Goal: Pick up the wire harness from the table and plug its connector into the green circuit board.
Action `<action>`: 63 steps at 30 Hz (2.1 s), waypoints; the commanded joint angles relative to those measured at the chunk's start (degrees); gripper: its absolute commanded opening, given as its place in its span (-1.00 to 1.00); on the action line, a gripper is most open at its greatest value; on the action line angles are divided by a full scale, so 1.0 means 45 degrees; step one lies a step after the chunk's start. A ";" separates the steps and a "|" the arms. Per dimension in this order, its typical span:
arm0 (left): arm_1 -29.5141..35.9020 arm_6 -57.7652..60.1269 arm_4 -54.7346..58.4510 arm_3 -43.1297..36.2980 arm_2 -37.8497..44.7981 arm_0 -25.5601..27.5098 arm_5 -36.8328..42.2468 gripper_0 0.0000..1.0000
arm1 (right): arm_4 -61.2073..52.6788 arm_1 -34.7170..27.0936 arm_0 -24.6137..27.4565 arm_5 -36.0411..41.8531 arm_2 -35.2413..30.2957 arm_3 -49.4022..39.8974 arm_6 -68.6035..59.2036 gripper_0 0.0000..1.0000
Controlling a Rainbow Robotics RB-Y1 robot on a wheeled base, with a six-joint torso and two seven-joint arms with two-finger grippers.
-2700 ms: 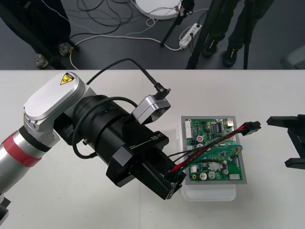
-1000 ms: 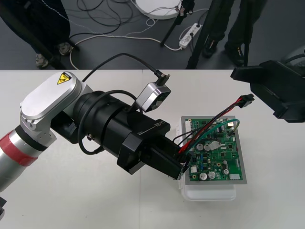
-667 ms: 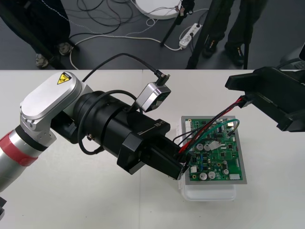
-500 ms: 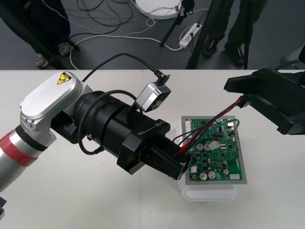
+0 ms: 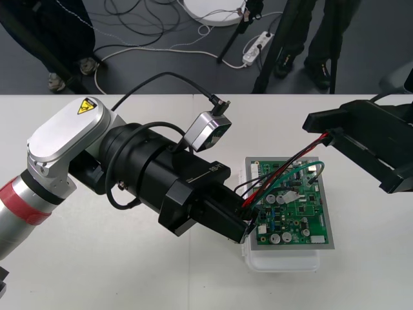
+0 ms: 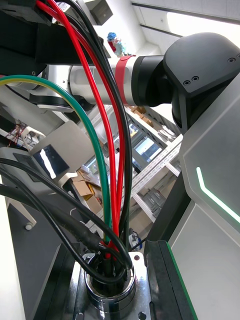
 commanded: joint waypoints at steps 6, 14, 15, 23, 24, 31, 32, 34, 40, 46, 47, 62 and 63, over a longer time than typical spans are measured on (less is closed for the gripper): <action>0.0266 0.0248 0.0175 -0.0260 -0.0204 -0.0255 0.0512 -1.00 | -0.0575 0.0207 0.0199 -0.0140 -0.0366 -0.0672 -0.0607 1.00; 0.0266 0.0189 0.0194 -0.0260 -0.0185 -0.0255 0.0531 -1.00 | -0.0575 0.0207 0.0219 -0.0140 -0.0366 -0.0613 -0.0685 1.00; 0.0266 0.0189 0.0175 -0.0260 -0.0185 -0.0255 0.0531 -1.00 | -0.0575 0.0207 0.0219 -0.0140 -0.0366 -0.0613 -0.0685 1.00; 0.0266 0.0130 0.0194 -0.0279 -0.0204 -0.0255 0.0512 -1.00 | -0.0575 0.0207 0.0219 -0.0140 -0.0366 -0.0515 -0.0685 0.00; 0.0266 0.0130 0.0194 -0.0260 -0.0204 -0.0255 0.0512 -1.00 | -0.0575 0.0207 0.0219 -0.0140 -0.0366 -0.0515 -0.0685 -0.91; 0.0286 0.0130 0.0194 -0.0260 -0.0204 -0.0236 0.0512 -1.00 | -0.0575 0.0207 0.0219 -0.0140 -0.0366 -0.0437 -0.0626 -1.00; 0.0266 0.0130 0.0194 -0.0260 -0.0204 -0.0236 0.0531 -1.00 | -0.0575 0.0207 0.0219 -0.0140 -0.0366 -0.0437 -0.0626 -1.00; 0.0266 0.0130 0.0194 -0.0279 -0.0204 -0.0236 0.0512 -1.00 | -0.0575 0.0207 0.0219 -0.0140 -0.0366 -0.0437 -0.0626 -1.00; 0.0266 0.0130 0.0194 -0.0260 -0.0185 -0.0236 0.0512 -1.00 | -0.0575 0.0207 0.0219 -0.0140 -0.0366 -0.0437 -0.0607 -1.00; 0.0266 0.0072 0.0253 -0.0240 -0.0204 -0.0236 0.0512 -1.00 | -0.0633 0.0207 0.0219 -0.0140 -0.0386 -0.0437 -0.0587 -1.00; 0.0266 0.0052 0.0253 -0.0260 -0.0185 -0.0236 0.0512 -1.00 | -0.0653 0.0207 0.0219 -0.0140 -0.0386 -0.0437 -0.0587 -1.00; 0.0305 -0.0143 0.0409 -0.0260 -0.0204 -0.0216 0.1156 1.00 | -0.0692 0.0207 0.0219 -0.0140 -0.0464 -0.0359 -0.0665 -1.00; 0.0286 -0.0143 0.0409 -0.0260 -0.0204 -0.0216 0.1215 1.00 | -0.0692 0.0207 0.0219 -0.0140 -0.0483 -0.0340 -0.0685 -1.00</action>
